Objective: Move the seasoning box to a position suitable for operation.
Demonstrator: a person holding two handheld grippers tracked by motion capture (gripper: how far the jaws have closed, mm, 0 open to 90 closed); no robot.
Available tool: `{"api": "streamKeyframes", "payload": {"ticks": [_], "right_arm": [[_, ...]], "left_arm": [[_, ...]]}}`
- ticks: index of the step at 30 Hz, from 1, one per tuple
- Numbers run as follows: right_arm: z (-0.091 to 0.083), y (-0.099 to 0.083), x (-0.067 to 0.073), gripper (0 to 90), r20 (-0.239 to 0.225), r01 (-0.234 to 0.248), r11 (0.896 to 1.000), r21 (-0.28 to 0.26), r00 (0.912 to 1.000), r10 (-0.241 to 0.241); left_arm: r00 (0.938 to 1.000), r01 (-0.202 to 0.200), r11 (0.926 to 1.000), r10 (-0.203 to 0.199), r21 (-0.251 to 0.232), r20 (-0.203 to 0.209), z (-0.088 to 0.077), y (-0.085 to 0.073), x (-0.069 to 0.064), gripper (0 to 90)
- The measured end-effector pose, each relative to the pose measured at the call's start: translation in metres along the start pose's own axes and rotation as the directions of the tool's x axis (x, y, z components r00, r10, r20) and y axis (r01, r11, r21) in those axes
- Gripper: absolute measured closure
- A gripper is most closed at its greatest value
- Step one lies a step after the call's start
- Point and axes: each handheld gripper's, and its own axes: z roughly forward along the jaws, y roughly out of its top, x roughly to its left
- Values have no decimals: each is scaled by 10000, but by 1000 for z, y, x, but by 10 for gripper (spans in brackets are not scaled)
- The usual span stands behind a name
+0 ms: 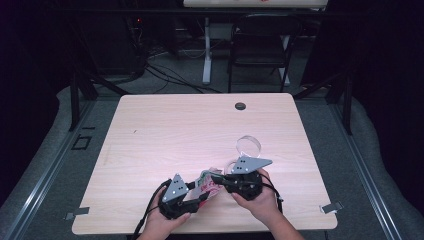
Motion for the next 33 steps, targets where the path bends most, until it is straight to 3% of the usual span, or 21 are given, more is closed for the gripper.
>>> {"api": "streamKeyframes", "payload": {"ticks": [3, 5, 8, 13, 17, 20, 24, 27, 33], "right_arm": [[1, 1, 1, 900, -15, 38, 10000, -41, 10000, -38], [1, 2, 1, 900, -19, 75, 9999, -95, 10000, -75], [2, 2, 2, 900, -73, 102, 9998, -161, 9999, -103], [1, 2, 2, 900, -184, 137, 9998, -172, 9997, -140], [1, 1, 2, 900, -207, 159, 9997, -192, 9997, -163], [0, 0, 2, 900, -215, 162, 9996, -217, 9996, -167], [0, -1, 1, 900, -204, 86, 9997, -246, 9998, -91], [-1, -3, 1, 900, -202, 75, 9997, -240, 9998, -79], [-3, -5, 2, 900, -107, 86, 9997, -235, 9999, -89]], "left_arm": [[9978, 607, 9981, -609, 91, 246, 3, -5, 4, 466], [9929, 1057, 9939, -1072, 324, 513, 6, -9, 8, 465], [9957, 871, 9946, -886, 571, 257, 9, -13, 10, 443], [9944, 1050, 9918, -1053, 725, -3, 18, -18, 10, 324], [9912, 1289, 9882, -1259, 831, -399, 24, -22, 12, 302], [9876, 1550, 9846, -1526, 807, -356, 26, -25, 14, 282], [9882, 1525, 9840, -1503, 926, -310, 29, -26, 16, 255], [9810, 1933, 9735, -1941, 1218, -53, 36, -30, 18, 244], [9821, 1871, 9689, -1881, 1619, -95, 47, -34, 17, 244]]}}
